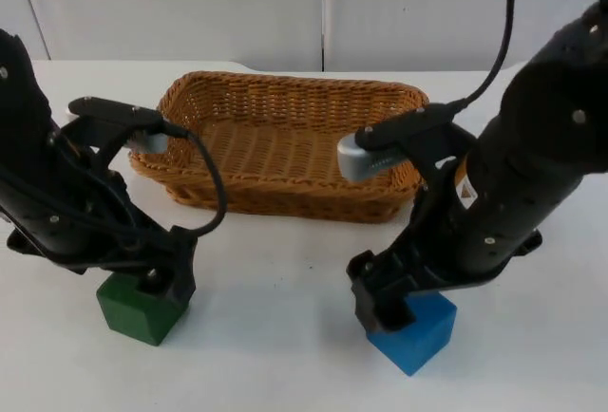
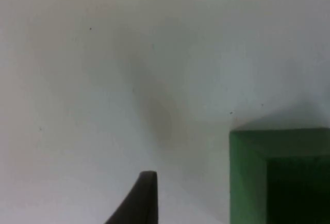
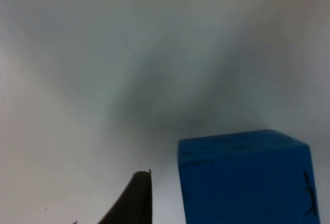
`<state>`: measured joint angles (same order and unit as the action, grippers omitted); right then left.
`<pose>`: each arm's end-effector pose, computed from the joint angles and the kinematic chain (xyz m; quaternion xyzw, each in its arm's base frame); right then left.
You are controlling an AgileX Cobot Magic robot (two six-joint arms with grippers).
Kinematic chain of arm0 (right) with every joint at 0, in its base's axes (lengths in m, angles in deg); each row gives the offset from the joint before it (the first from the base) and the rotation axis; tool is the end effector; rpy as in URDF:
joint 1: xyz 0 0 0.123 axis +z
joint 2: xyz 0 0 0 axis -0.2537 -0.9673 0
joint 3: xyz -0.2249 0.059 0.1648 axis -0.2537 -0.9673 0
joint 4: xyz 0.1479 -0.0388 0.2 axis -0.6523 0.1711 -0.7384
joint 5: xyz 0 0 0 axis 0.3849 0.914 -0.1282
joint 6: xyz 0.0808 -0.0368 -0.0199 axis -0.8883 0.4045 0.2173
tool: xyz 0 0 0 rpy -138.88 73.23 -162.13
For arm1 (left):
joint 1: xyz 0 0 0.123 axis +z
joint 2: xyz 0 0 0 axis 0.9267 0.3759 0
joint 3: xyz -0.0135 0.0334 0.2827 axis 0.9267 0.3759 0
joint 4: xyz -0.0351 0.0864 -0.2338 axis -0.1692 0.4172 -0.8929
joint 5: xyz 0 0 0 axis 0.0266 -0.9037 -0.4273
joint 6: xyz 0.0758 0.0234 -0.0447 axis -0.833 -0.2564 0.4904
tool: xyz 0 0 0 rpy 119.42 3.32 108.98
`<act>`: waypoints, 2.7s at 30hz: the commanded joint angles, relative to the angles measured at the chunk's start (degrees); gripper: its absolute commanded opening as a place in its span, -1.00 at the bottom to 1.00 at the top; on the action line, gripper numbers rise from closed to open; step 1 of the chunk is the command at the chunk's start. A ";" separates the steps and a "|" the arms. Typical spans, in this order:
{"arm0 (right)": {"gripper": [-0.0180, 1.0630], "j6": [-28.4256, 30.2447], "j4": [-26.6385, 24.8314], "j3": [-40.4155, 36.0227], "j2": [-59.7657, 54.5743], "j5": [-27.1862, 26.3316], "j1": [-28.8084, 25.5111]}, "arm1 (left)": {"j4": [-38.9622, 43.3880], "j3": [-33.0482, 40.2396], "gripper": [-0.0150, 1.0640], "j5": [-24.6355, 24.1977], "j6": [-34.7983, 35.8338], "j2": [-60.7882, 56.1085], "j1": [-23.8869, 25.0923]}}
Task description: Pick up one cube with each hand and place exactly two cubes into the same basket, leaving the remaining cube outside.
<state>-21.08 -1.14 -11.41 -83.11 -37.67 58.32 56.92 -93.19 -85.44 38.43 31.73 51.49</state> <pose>0.2607 0.2401 0.1202 -0.2923 0.9394 0.0474 0.1725 0.2893 -0.0933 0.1015 0.1852 0.9719 -0.0558 0.1342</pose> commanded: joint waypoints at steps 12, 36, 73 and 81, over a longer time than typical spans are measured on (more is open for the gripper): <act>0.98 0.28 0.30 0.35 -4.61 -2.11 0.44 | 0.37 -0.20 0.97 2.16 0.50 1.43 -0.13; -0.56 0.28 0.09 0.35 -3.56 -1.21 0.44 | 0.37 -0.20 -0.37 1.03 0.50 3.42 -0.13; -0.97 0.28 0.14 0.35 27.50 5.83 0.44 | 1.85 -0.20 -0.97 -7.86 3.28 -28.93 -0.13; -0.97 0.28 0.14 0.35 27.48 4.32 0.44 | 1.74 -0.20 -0.97 -6.96 3.28 -28.93 -0.13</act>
<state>-21.08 -0.91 -11.41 -56.20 -32.11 58.65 58.58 -93.21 -93.55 41.26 3.17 51.49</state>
